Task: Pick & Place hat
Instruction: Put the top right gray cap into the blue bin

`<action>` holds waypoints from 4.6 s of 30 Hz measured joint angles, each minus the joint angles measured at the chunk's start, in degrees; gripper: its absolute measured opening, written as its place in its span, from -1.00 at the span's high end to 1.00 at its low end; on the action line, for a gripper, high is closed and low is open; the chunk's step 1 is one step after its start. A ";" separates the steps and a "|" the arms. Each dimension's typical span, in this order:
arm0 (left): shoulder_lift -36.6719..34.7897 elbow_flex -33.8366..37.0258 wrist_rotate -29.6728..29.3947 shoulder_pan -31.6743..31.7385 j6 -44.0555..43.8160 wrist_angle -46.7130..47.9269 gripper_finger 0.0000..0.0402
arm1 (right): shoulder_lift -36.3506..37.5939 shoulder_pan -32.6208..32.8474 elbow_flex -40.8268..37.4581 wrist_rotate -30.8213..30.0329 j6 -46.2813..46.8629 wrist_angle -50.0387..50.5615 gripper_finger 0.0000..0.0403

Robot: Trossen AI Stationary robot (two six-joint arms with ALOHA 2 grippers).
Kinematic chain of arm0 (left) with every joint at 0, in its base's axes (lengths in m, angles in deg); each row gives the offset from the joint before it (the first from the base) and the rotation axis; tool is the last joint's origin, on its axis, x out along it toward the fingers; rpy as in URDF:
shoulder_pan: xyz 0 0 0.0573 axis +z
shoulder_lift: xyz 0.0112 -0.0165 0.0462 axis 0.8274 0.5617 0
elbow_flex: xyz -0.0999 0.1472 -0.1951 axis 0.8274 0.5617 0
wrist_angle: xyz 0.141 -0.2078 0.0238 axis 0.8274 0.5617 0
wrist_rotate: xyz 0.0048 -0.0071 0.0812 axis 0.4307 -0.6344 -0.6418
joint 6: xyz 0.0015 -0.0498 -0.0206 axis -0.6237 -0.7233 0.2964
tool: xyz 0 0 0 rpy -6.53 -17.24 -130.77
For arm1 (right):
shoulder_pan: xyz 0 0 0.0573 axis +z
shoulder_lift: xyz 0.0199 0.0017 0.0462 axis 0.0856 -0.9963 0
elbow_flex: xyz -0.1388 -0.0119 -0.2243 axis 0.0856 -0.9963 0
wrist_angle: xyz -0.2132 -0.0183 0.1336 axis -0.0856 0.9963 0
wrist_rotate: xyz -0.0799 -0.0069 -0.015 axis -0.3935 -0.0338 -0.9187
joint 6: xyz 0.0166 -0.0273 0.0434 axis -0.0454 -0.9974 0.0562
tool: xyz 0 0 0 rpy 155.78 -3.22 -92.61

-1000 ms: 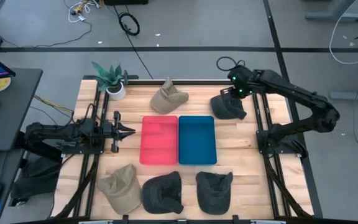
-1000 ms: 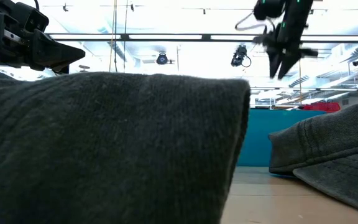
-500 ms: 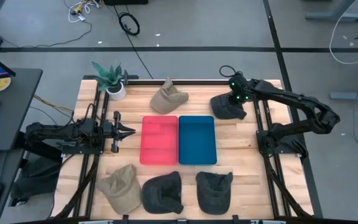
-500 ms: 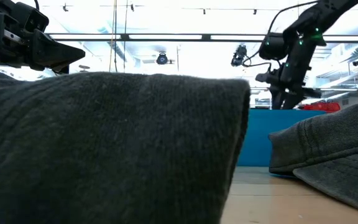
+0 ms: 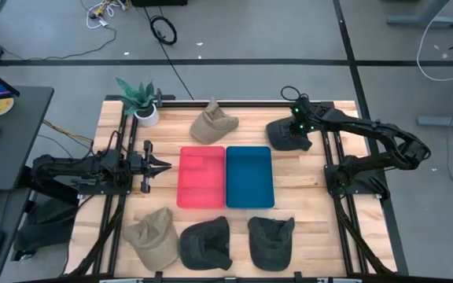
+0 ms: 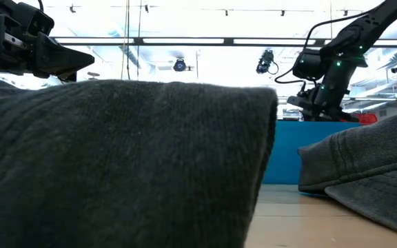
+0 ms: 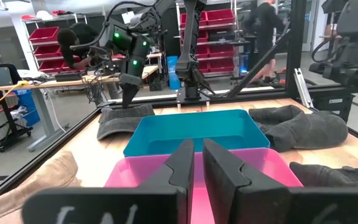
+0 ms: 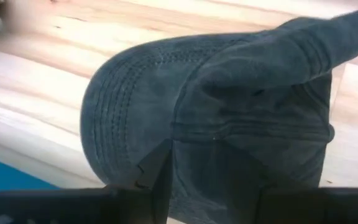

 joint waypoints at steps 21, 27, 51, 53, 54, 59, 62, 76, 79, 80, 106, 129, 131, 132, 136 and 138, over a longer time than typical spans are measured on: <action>0.00 -0.01 0.00 0.01 -0.01 0.01 0.80 | -0.02 0.04 -6.69 -0.07 -5.62 -11.15 0.39; 0.00 0.00 0.00 0.00 0.00 0.01 0.80 | -0.02 0.07 -6.98 -0.08 -3.53 -12.25 0.39; 0.00 -0.01 -0.01 0.02 -0.01 0.01 0.80 | -0.02 0.04 -6.97 -0.04 -3.85 -14.50 0.39; -0.01 0.01 -0.02 0.02 -0.01 0.01 0.80 | -0.02 0.04 -6.99 -0.02 -3.91 -13.67 0.42; 0.01 -0.01 0.00 0.02 0.01 0.01 0.80 | -0.02 0.04 -6.97 -0.04 -3.89 -13.31 0.45; -0.01 0.01 -0.02 0.02 0.01 0.01 0.80 | -0.02 0.04 -6.97 0.28 -3.91 -12.40 0.69; -0.01 -0.01 0.00 0.02 0.01 0.01 0.80 | -0.02 -0.14 -6.97 1.69 -4.16 -12.69 0.92; 0.01 0.00 -0.01 0.01 0.00 0.01 0.80 | 9.12 -2.31 -4.92 1.86 -9.24 -13.41 0.99; 0.00 -0.01 0.00 0.01 0.01 0.01 0.80 | 14.03 -0.38 -4.41 2.06 -10.79 -13.34 0.99; 0.00 0.00 -0.02 0.02 0.01 0.01 0.80 | 15.72 0.39 -4.37 2.72 -11.65 -13.41 0.99; 0.01 0.01 0.00 0.02 0.01 0.03 0.80 | 19.84 35.85 -3.32 14.34 -37.07 -20.27 1.00; 0.01 -0.01 0.00 0.00 -0.01 0.03 0.80 | -6.11 42.79 8.54 11.89 -38.13 -11.94 1.00; -0.01 0.00 -0.01 0.00 0.00 0.03 0.80 | -7.56 42.77 9.08 11.89 -38.48 -11.27 1.00; -0.01 -0.01 0.00 0.00 -0.01 0.03 0.80 | -8.22 42.77 9.36 11.89 -38.53 -10.88 1.00; -0.01 0.01 0.00 0.00 -0.01 0.03 0.80 | -10.15 42.77 9.79 11.91 -38.56 -10.21 1.00; -0.01 0.00 0.00 0.01 0.00 0.02 0.80 | -10.83 42.77 9.79 11.91 -38.56 -9.87 1.00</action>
